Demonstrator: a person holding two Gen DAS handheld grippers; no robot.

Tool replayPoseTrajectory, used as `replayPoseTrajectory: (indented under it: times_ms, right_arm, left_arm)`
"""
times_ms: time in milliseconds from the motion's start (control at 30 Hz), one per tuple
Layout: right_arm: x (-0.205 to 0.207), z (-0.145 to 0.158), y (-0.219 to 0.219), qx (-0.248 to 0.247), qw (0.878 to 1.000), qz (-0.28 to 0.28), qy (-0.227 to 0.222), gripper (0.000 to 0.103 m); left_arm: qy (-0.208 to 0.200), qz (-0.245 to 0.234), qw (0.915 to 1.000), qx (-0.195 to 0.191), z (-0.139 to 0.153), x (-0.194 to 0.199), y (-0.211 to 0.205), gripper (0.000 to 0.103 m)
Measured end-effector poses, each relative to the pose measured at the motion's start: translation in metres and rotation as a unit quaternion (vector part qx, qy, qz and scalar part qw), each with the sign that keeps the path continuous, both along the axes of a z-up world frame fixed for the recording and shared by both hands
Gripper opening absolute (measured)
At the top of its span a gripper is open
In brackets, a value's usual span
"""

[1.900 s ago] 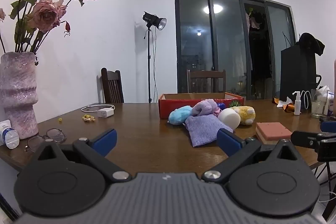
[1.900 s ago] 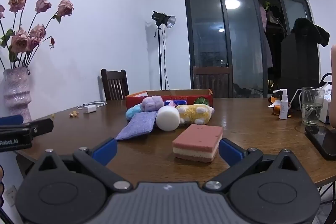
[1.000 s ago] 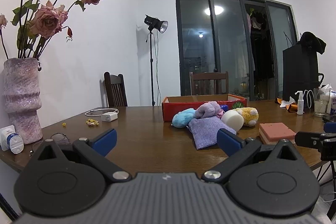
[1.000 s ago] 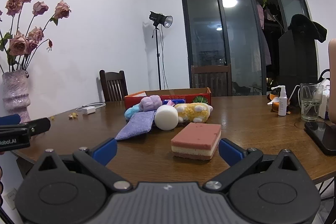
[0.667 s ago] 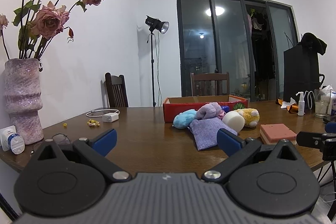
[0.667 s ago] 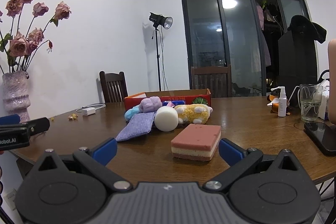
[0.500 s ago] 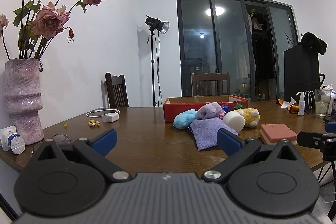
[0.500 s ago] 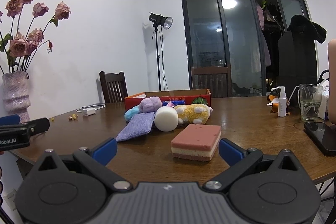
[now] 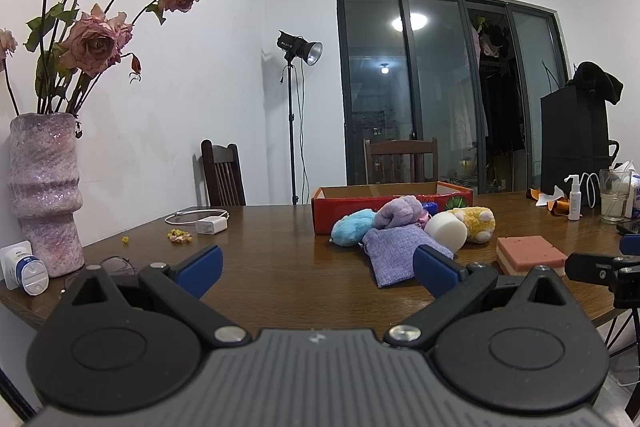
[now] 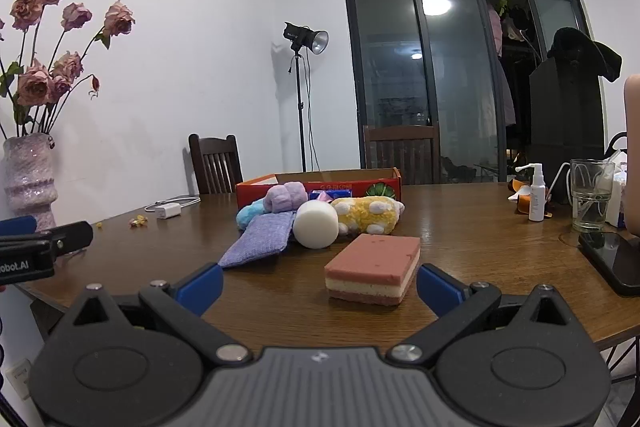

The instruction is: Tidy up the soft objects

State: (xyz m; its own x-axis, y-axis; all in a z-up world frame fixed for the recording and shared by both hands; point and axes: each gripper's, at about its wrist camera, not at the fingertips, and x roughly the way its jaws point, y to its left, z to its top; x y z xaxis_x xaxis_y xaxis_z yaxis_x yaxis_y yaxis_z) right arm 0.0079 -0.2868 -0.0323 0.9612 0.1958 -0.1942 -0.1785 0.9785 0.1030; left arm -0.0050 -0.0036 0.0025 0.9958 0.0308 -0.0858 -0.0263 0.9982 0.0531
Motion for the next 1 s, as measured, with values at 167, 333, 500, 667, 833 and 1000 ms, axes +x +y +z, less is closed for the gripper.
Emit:
replayPoseTrajectory:
  times_ms: [167,333,500,667,833,1000]
  right_arm:
    - [-0.0001,0.0000,-0.0002,0.001,1.000,-0.001,-0.001,0.103]
    - [-0.0005,-0.0004,-0.0014,0.004,1.000,-0.003,-0.002,0.103]
    - [-0.0013,0.0006,0.0000,0.002,1.000,-0.002,-0.004,0.103]
    - [-0.0014,0.0005,0.0005,0.001,1.000,-0.002,-0.004,0.103]
    - [-0.0014,0.0004,0.0007,0.001,1.000,-0.002,-0.004,0.103]
    - [-0.0012,0.0004,0.0004,0.001,1.000,-0.002,-0.003,0.103]
  left_arm:
    - [0.000,0.001,1.0000,0.000,0.0010,0.0006,0.0014,0.103]
    - [0.000,0.001,1.0000,0.000,0.0009,0.0006,0.0014,0.103]
    - [0.000,0.001,1.0000,0.001,0.0013,0.0005,0.0020,0.103]
    - [0.000,0.001,1.0000,0.001,0.0011,0.0007,0.0019,0.103]
    - [0.000,0.001,1.0000,0.001,0.0010,0.0006,0.0017,0.103]
    - [0.001,0.000,1.0000,-0.001,0.0010,0.0007,0.0023,0.103]
